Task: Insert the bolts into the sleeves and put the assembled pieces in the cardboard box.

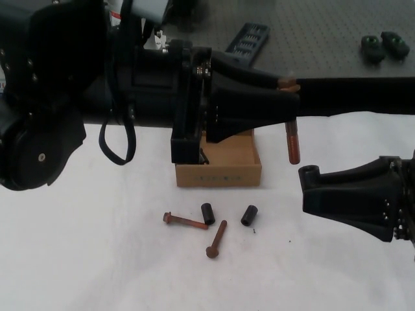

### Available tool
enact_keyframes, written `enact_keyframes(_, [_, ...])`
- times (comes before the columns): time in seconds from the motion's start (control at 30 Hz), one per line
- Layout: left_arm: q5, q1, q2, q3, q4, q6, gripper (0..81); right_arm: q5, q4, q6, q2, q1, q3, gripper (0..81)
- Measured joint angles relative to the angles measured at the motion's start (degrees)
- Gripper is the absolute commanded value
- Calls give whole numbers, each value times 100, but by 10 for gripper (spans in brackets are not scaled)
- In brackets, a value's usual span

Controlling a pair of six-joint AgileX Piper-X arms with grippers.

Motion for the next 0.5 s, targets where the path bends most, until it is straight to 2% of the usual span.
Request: enact_keyframes(0.5, [0,0,0,0,0,-13,6,-139,-664,311,313,157,-13,28])
